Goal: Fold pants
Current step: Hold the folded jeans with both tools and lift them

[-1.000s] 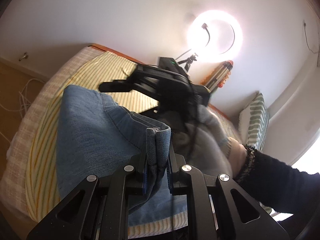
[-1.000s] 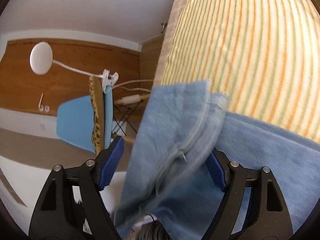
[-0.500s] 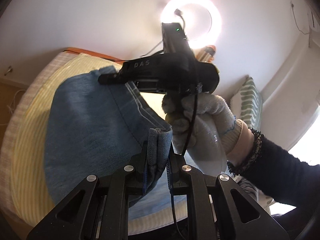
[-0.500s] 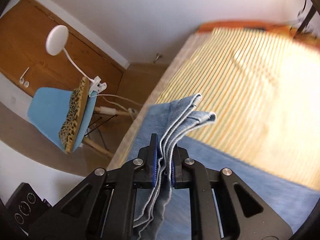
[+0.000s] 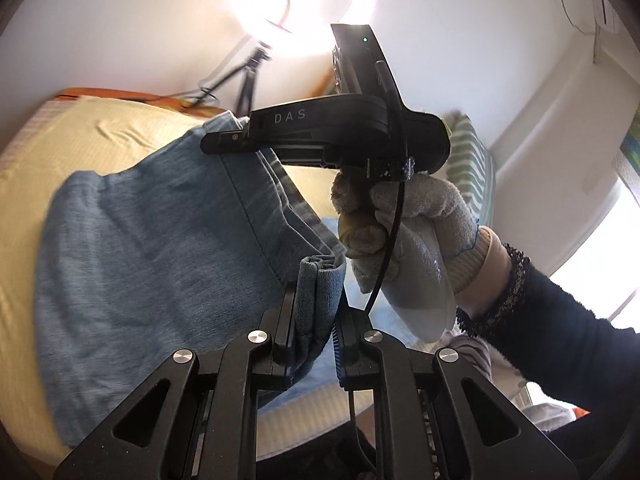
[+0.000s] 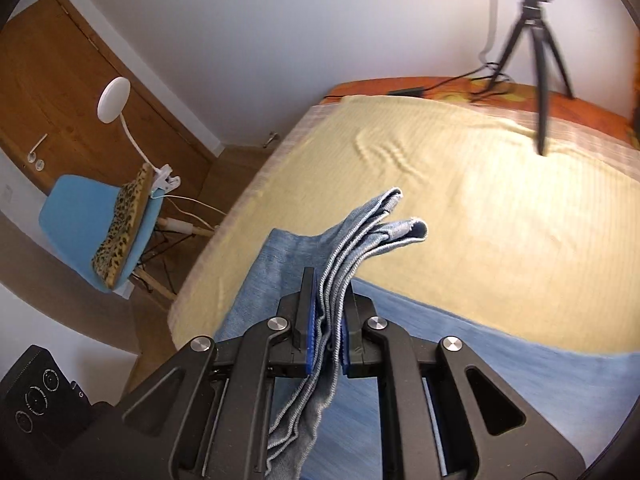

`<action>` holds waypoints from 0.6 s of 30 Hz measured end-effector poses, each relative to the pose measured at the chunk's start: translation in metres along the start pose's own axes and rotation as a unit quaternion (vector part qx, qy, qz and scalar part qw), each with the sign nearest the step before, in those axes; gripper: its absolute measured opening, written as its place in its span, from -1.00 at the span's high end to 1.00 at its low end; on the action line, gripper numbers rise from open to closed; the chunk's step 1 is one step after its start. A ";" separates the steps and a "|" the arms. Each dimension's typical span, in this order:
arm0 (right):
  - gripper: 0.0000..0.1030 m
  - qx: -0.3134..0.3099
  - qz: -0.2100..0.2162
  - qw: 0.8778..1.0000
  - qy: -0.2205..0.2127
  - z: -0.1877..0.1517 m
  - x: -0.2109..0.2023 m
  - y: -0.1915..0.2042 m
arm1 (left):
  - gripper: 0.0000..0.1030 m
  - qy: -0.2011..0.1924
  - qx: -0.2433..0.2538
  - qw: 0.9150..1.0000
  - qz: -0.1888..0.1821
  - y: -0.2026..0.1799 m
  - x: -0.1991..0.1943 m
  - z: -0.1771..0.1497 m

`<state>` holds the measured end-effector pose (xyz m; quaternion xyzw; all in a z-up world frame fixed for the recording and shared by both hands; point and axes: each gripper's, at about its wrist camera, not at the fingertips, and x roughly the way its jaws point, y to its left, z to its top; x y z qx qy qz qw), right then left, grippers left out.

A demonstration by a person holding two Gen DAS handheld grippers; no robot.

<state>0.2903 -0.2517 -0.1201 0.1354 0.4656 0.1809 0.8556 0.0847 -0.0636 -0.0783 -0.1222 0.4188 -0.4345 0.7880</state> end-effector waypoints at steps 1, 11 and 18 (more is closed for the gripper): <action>0.81 0.001 -0.003 1.000 -0.001 -0.003 -0.006 -0.005 | 0.75 0.006 0.004 1.000 -0.006 -0.007 0.008 0.000; 0.81 0.031 -0.036 0.999 -0.026 -0.027 -0.074 -0.068 | 0.75 0.044 0.050 0.997 -0.047 -0.061 0.058 0.011; 0.81 0.078 -0.037 0.995 -0.047 -0.055 -0.117 -0.117 | 0.75 0.068 0.065 0.992 -0.090 -0.093 0.098 0.012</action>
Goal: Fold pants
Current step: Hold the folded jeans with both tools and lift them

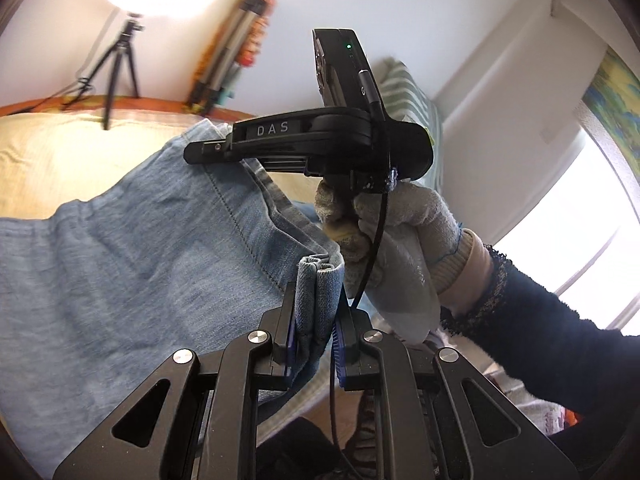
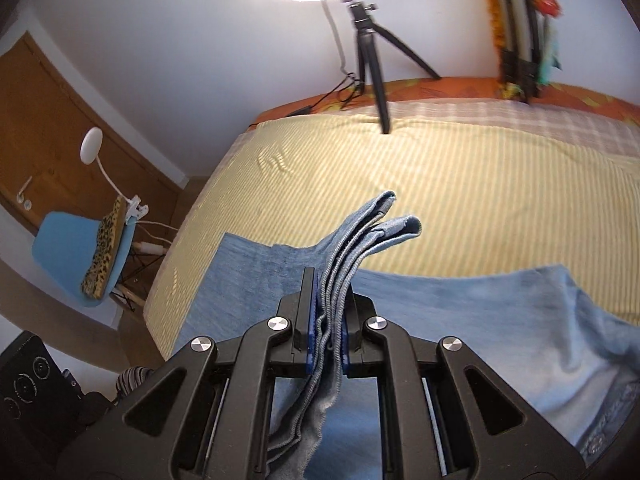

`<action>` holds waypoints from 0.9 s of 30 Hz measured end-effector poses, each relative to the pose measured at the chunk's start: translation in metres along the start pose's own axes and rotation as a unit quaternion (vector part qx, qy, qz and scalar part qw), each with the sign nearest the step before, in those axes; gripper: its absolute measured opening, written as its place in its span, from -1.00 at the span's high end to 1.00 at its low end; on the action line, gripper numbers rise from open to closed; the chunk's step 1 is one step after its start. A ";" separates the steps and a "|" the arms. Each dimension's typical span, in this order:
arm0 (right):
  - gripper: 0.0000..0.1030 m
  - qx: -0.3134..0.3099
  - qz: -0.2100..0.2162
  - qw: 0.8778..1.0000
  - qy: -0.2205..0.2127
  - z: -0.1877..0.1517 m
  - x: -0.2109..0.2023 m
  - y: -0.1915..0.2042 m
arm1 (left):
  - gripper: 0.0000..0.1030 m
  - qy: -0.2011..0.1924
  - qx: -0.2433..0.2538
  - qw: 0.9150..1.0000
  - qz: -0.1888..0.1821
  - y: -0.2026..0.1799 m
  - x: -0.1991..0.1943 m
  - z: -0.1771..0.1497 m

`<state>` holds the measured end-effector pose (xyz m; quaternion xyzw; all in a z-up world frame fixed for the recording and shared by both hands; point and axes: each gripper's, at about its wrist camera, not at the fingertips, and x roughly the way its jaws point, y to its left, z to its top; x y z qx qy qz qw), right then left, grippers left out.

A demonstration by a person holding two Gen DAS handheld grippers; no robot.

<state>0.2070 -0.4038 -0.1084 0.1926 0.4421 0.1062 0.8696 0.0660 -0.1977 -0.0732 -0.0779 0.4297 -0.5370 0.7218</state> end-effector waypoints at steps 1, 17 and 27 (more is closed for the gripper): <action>0.81 0.003 -0.002 1.000 -0.002 -0.002 -0.005 -0.006 | 0.75 0.005 0.003 1.000 -0.005 -0.002 0.007 0.001; 0.81 0.022 -0.045 0.999 -0.017 -0.016 -0.035 -0.051 | 0.75 0.022 -0.001 0.999 -0.047 -0.011 0.071 0.008; 0.82 0.015 -0.084 0.996 -0.031 -0.018 -0.076 -0.070 | 0.75 0.033 0.018 0.995 -0.088 -0.032 0.105 0.025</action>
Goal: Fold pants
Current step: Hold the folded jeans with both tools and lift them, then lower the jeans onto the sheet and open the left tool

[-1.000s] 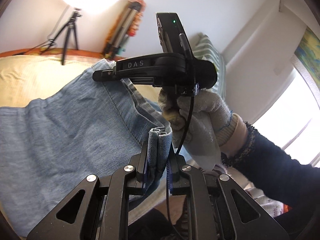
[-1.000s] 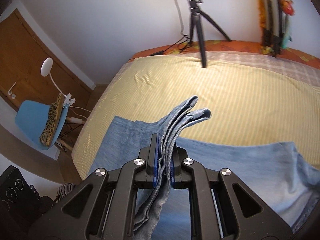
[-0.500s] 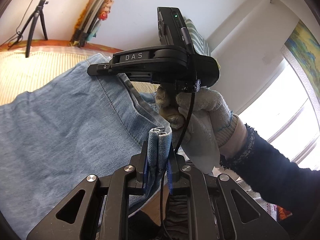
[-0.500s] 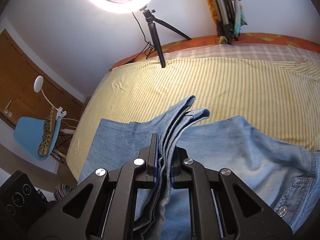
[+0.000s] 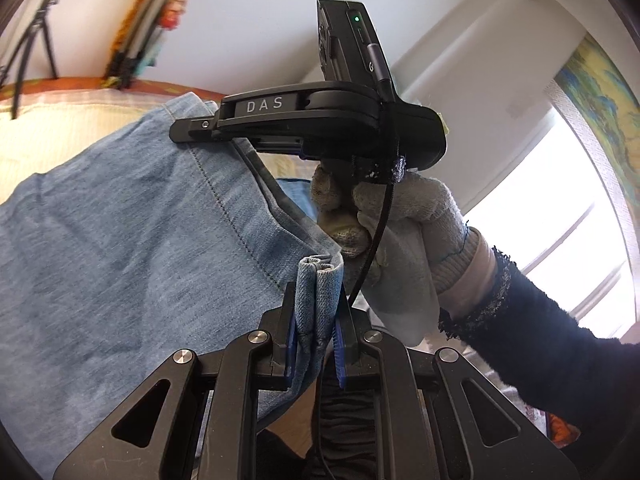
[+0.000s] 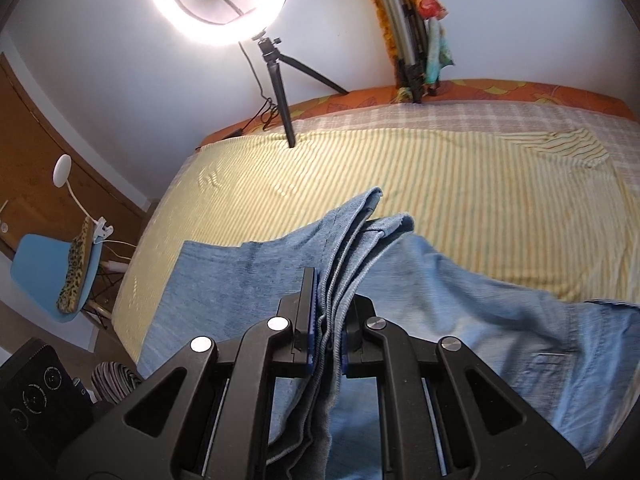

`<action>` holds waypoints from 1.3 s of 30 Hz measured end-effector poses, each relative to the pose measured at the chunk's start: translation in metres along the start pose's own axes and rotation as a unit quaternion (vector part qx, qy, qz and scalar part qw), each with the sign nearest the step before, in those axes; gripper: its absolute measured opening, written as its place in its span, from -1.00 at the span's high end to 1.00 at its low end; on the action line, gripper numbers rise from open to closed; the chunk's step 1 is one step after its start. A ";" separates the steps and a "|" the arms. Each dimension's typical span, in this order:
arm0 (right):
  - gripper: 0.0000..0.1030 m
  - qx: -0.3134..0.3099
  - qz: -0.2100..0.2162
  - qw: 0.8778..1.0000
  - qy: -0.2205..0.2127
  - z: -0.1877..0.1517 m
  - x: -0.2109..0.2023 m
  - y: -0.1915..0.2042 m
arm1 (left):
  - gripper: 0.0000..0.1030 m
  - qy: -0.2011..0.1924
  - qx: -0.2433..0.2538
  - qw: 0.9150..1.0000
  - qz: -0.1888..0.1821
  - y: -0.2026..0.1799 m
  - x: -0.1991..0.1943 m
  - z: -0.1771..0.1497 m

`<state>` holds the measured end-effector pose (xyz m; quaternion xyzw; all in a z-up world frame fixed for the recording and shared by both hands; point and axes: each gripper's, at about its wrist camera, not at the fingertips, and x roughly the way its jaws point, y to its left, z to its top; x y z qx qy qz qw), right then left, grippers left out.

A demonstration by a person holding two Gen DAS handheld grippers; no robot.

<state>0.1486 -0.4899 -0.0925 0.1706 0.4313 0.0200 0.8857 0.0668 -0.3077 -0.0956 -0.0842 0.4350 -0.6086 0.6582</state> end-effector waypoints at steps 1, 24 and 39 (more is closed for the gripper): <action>0.82 0.000 -0.006 1.000 -0.001 -0.001 -0.005 -0.004 | 0.75 0.005 0.005 1.000 -0.005 -0.003 0.008 0.003; 0.84 0.072 -0.099 0.992 0.008 -0.042 -0.047 -0.148 | 0.75 0.087 0.038 0.994 -0.059 -0.039 0.172 0.032; 0.85 0.061 -0.129 0.990 0.007 -0.045 -0.052 -0.152 | 0.27 0.069 0.031 0.997 -0.017 -0.025 0.096 0.029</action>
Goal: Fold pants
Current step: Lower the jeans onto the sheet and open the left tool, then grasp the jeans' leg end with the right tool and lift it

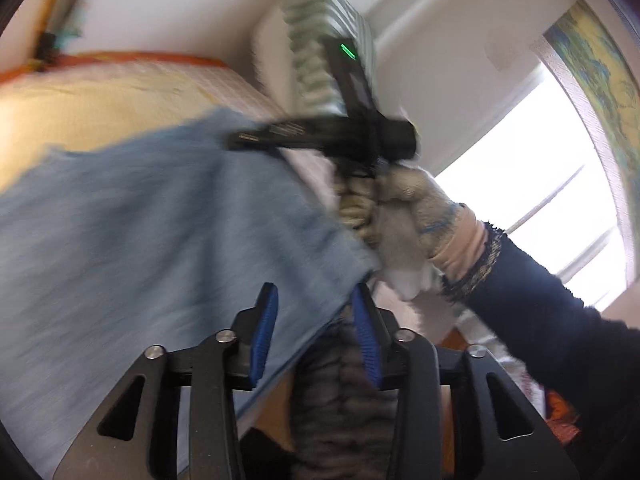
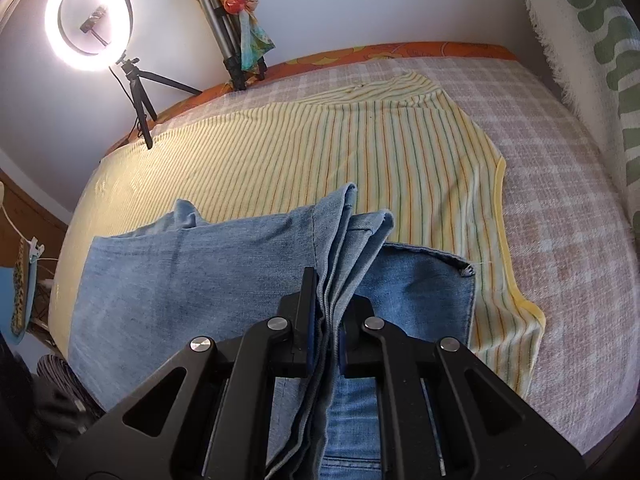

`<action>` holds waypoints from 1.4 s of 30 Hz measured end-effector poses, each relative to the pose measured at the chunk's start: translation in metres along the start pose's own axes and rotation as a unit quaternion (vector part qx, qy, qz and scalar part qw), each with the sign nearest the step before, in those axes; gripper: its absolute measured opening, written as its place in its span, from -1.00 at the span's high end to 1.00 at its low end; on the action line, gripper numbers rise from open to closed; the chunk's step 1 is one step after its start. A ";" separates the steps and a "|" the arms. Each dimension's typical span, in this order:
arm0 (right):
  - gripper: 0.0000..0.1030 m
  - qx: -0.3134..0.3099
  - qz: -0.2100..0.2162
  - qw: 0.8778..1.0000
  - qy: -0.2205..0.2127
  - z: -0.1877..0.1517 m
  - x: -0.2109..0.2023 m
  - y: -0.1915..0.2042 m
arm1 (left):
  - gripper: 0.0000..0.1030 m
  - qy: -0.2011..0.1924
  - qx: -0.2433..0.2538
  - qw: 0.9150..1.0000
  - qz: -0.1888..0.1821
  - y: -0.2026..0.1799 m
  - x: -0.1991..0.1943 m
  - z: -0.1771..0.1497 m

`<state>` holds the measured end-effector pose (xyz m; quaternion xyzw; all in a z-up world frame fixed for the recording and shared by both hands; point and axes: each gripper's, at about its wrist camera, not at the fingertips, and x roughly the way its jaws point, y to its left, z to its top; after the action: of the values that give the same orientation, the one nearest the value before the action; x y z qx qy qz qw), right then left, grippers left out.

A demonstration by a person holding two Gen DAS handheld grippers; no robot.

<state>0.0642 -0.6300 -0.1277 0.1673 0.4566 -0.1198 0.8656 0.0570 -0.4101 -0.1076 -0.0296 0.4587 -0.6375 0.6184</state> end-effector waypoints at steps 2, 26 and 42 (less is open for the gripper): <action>0.85 -0.002 -0.004 1.000 -0.005 0.001 -0.007 -0.002 | 0.27 -0.026 -0.005 0.998 0.054 0.016 -0.042 -0.016; 0.06 -0.024 -0.083 0.995 -0.044 0.013 -0.058 0.032 | 0.09 -0.117 -0.208 0.935 0.263 0.134 -0.168 -0.139; -0.11 -0.142 0.096 0.985 0.024 -0.009 0.010 0.253 | 0.18 -0.195 -0.265 0.923 0.198 0.143 -0.164 -0.171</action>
<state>0.1537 -0.3956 -0.0950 0.0891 0.4716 0.0338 0.8767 0.1007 -0.1565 -0.2084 -0.2249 0.4781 -0.3389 0.7785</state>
